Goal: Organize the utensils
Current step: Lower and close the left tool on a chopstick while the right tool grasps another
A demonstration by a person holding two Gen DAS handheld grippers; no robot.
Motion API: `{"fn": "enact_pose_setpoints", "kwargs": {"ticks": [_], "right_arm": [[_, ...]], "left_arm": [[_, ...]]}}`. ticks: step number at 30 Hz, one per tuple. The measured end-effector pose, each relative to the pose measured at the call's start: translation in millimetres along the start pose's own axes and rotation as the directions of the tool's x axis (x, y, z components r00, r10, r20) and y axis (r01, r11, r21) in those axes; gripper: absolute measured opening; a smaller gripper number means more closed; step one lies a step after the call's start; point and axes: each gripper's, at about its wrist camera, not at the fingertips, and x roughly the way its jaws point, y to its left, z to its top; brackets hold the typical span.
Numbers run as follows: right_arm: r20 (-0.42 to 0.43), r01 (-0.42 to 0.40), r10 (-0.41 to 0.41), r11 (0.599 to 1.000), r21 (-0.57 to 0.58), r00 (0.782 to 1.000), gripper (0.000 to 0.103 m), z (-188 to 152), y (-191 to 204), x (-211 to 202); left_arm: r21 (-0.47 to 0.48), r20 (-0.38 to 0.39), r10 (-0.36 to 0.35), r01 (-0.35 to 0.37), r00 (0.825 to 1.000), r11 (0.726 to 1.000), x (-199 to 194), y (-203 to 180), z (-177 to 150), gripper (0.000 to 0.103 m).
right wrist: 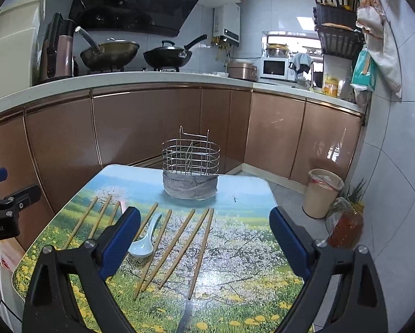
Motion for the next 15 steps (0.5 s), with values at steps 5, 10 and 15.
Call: {"fn": "enact_pose_setpoints", "kwargs": {"ticks": [5,10,15], "right_arm": [[-0.046,-0.034,0.034,0.999,-0.004,0.998,0.094,21,-9,26],[-0.098,-0.06,0.061,0.998,0.01,0.993,0.093,52,-27,53],[-0.214,-0.101,0.113,0.993,0.067,0.97,0.091,72,-43,101]], "left_arm": [[0.004,-0.061,-0.027,0.027,0.998,1.0,34,22,25,0.103],[-0.001,-0.112,-0.018,0.018,0.994,1.0,70,56,61,0.103],[-0.043,-0.283,-0.084,0.075,0.955,0.996,126,73,75,0.088]]}}
